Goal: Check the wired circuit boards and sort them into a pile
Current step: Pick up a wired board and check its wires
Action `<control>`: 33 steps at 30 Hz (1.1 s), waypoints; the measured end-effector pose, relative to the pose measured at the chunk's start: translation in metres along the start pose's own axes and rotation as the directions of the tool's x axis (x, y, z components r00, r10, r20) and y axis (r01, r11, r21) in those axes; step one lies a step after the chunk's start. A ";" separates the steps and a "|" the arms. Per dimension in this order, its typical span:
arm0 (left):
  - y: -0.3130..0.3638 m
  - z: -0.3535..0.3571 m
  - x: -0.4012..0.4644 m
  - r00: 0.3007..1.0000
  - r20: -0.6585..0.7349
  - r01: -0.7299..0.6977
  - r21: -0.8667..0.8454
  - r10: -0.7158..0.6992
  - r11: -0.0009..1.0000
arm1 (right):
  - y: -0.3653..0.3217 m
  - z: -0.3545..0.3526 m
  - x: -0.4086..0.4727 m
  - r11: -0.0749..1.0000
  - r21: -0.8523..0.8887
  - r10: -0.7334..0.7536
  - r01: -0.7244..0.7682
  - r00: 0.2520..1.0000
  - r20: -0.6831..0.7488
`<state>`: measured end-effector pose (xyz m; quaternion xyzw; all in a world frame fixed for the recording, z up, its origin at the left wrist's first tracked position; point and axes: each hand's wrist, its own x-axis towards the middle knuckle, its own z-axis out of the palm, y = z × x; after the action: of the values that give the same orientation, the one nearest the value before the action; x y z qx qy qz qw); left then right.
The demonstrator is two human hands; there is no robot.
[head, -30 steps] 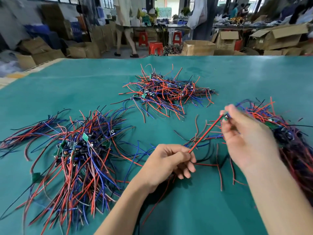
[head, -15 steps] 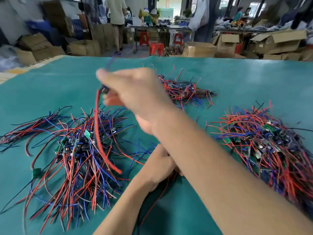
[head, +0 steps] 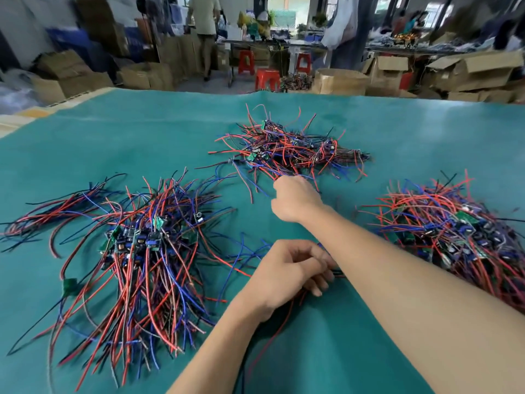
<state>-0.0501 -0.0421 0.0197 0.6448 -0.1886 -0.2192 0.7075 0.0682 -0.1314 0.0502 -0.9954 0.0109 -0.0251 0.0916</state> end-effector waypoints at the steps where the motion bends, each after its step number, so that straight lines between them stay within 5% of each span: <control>1: 0.000 0.000 0.000 1.000 -0.004 0.004 -0.002 -0.004 1.000 | 0.002 -0.001 -0.002 0.999 0.031 0.008 -0.007 0.999 -0.031; 7: -0.001 -0.002 0.000 0.999 -0.039 0.015 -0.041 -0.017 0.999 | 0.017 -0.027 -0.019 0.926 0.374 0.101 -0.040 0.984 -0.145; 11: 0.001 -0.003 0.004 0.994 -0.099 0.031 -0.187 -0.050 0.982 | 0.041 -0.046 -0.065 0.600 0.800 0.193 0.001 0.970 -0.146; 15: 0.000 -0.003 0.008 0.974 -0.198 0.023 -0.384 -0.106 0.923 | 0.067 -0.036 -0.113 0.315 0.949 0.213 0.030 0.972 -0.102; 17: -0.001 -0.003 0.010 0.965 -0.227 0.023 -0.423 -0.130 0.906 | 0.077 -0.029 -0.129 0.248 0.969 0.070 0.005 0.997 -0.023; 20: -0.002 -0.005 0.011 0.961 -0.235 0.029 -0.442 -0.147 0.897 | 0.078 -0.027 -0.138 0.251 0.967 -0.230 -0.050 0.967 0.109; 24: -0.005 -0.006 0.009 0.978 -0.192 0.019 -0.324 -0.085 0.946 | 0.063 -0.021 -0.143 0.394 0.919 -0.394 0.019 0.907 0.150; 30: -0.008 -0.008 0.006 0.978 -0.200 0.002 -0.262 -0.056 0.965 | 0.063 -0.020 -0.146 0.451 0.892 -0.503 0.028 0.833 0.229; 33: -0.009 -0.009 0.007 0.980 -0.193 -0.004 -0.264 -0.049 0.964 | 0.066 -0.015 -0.139 0.400 0.916 -0.286 -0.029 0.946 0.155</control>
<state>-0.0395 -0.0392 0.0096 0.5656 -0.0794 -0.1852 0.7997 -0.0723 -0.1957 0.0460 -0.7750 -0.0955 0.1110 0.6148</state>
